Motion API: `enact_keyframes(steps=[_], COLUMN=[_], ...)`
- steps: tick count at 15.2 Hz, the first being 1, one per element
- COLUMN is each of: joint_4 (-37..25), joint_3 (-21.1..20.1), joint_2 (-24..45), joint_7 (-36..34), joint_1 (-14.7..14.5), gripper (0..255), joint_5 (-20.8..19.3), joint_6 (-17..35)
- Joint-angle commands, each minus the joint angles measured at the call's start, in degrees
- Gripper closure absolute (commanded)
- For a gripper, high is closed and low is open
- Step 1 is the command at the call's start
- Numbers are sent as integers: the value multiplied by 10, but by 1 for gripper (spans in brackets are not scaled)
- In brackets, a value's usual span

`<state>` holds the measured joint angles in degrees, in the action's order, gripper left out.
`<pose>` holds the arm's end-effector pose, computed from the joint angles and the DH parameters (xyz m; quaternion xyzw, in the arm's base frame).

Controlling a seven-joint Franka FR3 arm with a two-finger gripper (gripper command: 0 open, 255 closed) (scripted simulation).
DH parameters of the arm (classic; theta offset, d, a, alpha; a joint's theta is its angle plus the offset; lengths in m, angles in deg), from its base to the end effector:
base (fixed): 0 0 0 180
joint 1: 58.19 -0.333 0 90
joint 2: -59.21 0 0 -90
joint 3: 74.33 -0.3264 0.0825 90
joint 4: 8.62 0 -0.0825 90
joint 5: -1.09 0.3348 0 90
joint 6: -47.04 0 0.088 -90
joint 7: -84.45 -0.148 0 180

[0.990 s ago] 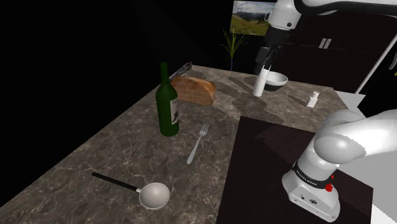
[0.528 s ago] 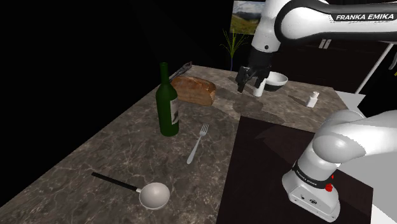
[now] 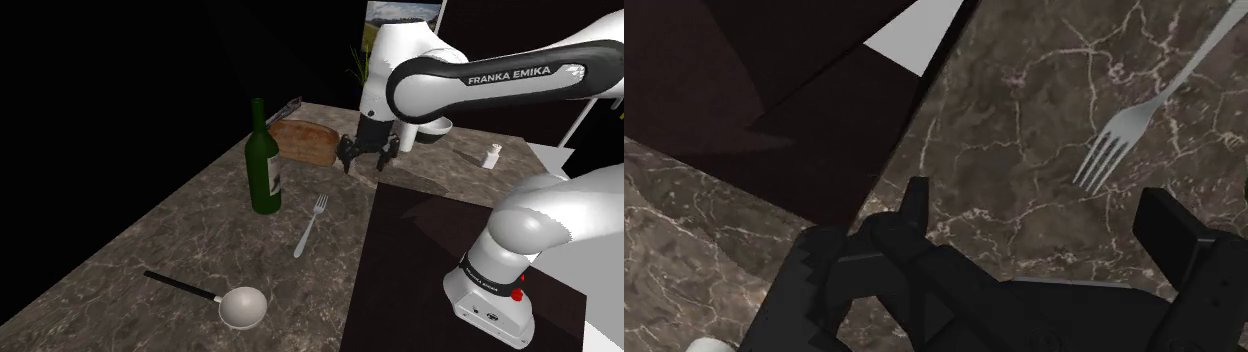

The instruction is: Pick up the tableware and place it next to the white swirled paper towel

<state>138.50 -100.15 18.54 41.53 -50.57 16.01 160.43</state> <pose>0.2868 0.1291 0.4570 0.9522 -0.3020 0.0467 0.0008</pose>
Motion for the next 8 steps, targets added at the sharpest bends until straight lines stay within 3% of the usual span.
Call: enact_keyframes(steps=[1, 5, 8], joint_4=[-6, -29, -57], joint_3=[-42, -124, -190], joint_2=[33, 117, 193], joint_7=[-72, -206, -317], joint_1=[15, 61, 110], gripper=[0, 0, 0], joint_5=[12, 14, -10], joint_6=[29, 90, 135])
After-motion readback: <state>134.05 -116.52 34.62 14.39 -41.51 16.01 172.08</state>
